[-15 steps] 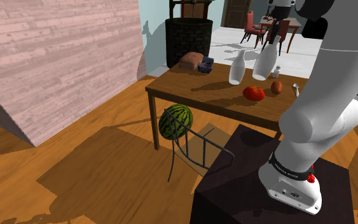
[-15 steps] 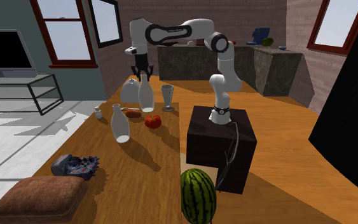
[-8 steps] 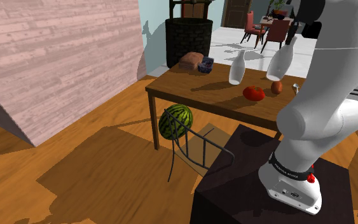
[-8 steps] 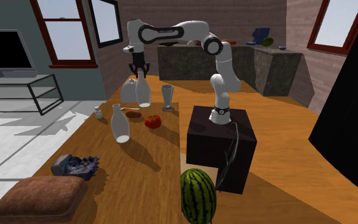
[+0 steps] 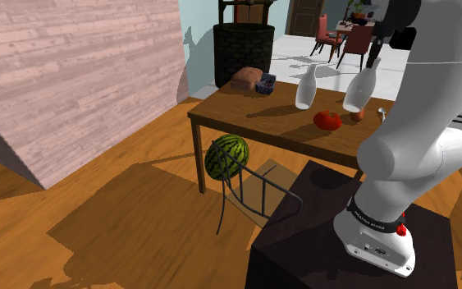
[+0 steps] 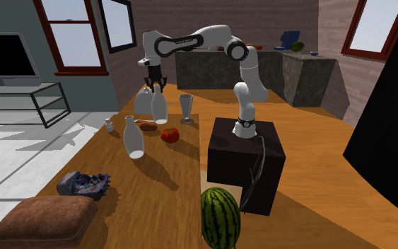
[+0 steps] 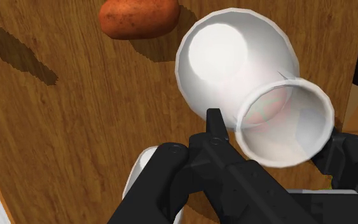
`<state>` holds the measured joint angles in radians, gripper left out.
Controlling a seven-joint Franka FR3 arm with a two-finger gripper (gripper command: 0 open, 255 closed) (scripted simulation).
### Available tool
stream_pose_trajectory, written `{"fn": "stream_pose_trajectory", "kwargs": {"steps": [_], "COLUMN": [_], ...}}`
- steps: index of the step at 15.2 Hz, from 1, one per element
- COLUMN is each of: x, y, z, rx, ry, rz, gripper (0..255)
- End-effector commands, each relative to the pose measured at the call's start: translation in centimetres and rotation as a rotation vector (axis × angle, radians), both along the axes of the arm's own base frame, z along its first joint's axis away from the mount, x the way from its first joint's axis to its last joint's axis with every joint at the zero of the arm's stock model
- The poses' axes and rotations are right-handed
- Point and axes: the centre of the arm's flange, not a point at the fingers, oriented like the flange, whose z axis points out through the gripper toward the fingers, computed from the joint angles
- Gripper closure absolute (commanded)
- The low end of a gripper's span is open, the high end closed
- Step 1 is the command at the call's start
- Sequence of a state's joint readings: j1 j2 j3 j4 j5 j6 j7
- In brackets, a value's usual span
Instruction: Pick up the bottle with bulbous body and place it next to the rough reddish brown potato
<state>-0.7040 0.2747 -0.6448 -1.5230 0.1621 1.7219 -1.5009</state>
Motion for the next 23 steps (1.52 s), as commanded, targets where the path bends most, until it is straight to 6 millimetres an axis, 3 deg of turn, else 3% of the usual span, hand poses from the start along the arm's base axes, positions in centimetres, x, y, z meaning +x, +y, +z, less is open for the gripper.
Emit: {"fn": "stream_pose_trajectory", "kwargs": {"steps": [1,15,23], "x": [0.0,0.0,0.0], "y": [-0.1,-0.1,-0.1], "z": [-1.0,-8.4,-8.4], "rx": [-0.001,-0.001,-0.001], "ry": [0.000,0.000,0.000], "rz": [0.000,0.000,0.000], "gripper": [255,255,255]}}
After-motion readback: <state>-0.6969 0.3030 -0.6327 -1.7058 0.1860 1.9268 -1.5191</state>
